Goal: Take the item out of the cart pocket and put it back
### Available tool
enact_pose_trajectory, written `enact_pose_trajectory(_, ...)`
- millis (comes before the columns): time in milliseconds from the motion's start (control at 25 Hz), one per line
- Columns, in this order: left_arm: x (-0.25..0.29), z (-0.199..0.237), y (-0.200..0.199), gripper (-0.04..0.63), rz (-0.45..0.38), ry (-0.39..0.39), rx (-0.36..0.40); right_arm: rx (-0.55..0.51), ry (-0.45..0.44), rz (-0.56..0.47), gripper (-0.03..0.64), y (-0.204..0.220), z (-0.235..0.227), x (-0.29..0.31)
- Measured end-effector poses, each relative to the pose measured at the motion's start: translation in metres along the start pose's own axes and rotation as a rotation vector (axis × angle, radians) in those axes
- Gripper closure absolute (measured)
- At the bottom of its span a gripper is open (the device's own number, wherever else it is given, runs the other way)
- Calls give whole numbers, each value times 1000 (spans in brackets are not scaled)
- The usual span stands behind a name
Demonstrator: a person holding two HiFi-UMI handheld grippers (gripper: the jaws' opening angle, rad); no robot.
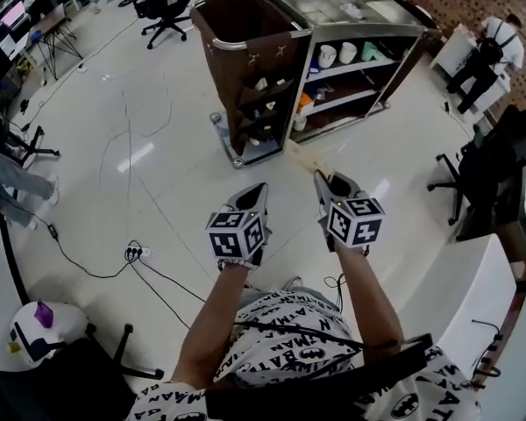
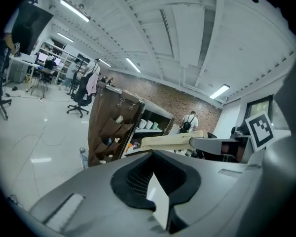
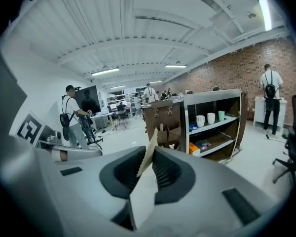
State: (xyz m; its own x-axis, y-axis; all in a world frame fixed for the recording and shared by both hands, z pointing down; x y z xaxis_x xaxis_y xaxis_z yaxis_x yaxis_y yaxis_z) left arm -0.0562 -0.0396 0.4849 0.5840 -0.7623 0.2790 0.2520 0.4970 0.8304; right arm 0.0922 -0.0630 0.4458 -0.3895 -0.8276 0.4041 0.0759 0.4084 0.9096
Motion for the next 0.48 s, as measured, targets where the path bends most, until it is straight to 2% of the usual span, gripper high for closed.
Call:
enact_pose_trajectory(160,0,-22,-1,592,-13,-3,3,20,-42,4,557,17,11,-20)
enact_pose_trajectory(280,3,-37,2,592,-6,-7,23,73,-67,10,557,29,7,-30)
enact_pose_trajectory(480,3,-50,11,592,21,-19,55,100,-78,-1,557,33,-7,-42)
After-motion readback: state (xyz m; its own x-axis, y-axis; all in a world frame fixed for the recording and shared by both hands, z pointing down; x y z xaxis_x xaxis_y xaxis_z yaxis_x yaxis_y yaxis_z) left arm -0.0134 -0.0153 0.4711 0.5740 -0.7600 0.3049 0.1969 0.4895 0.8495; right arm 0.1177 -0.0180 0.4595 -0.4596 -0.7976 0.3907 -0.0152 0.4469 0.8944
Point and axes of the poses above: the fingertips, and each gripper's own axes: x forward along the fingers, z to its left, y out of its underside, the point moved 2 cm from there along -x, backward along the fingers, and after that the axes turned 4 degrees about y, right-handed, at the moved point
